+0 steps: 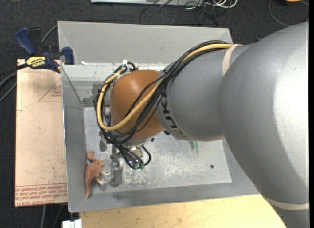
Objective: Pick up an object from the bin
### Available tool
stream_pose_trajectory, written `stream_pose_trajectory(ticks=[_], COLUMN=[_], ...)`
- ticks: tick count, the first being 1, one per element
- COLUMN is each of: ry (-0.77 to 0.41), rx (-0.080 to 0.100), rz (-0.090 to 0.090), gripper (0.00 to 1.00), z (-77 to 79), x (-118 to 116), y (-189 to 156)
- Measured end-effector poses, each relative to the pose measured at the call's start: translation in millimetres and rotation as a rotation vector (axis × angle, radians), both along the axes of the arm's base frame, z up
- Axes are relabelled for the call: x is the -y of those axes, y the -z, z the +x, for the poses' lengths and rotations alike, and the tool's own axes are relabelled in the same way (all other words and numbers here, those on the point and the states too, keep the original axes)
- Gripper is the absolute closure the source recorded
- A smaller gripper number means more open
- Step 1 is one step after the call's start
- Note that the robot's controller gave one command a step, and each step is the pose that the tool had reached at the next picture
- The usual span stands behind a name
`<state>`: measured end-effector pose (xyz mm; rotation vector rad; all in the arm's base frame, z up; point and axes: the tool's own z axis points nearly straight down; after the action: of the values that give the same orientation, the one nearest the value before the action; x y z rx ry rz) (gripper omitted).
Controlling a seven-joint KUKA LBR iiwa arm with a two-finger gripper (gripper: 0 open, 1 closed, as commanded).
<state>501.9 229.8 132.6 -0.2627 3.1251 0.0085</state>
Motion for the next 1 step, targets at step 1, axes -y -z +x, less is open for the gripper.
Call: stream_pose_trajectory(ticks=[1], ry=[-0.317], rx=[0.000], rz=[-0.001], gripper=[0.00], z=[-15.9], x=[24.0], y=[24.7])
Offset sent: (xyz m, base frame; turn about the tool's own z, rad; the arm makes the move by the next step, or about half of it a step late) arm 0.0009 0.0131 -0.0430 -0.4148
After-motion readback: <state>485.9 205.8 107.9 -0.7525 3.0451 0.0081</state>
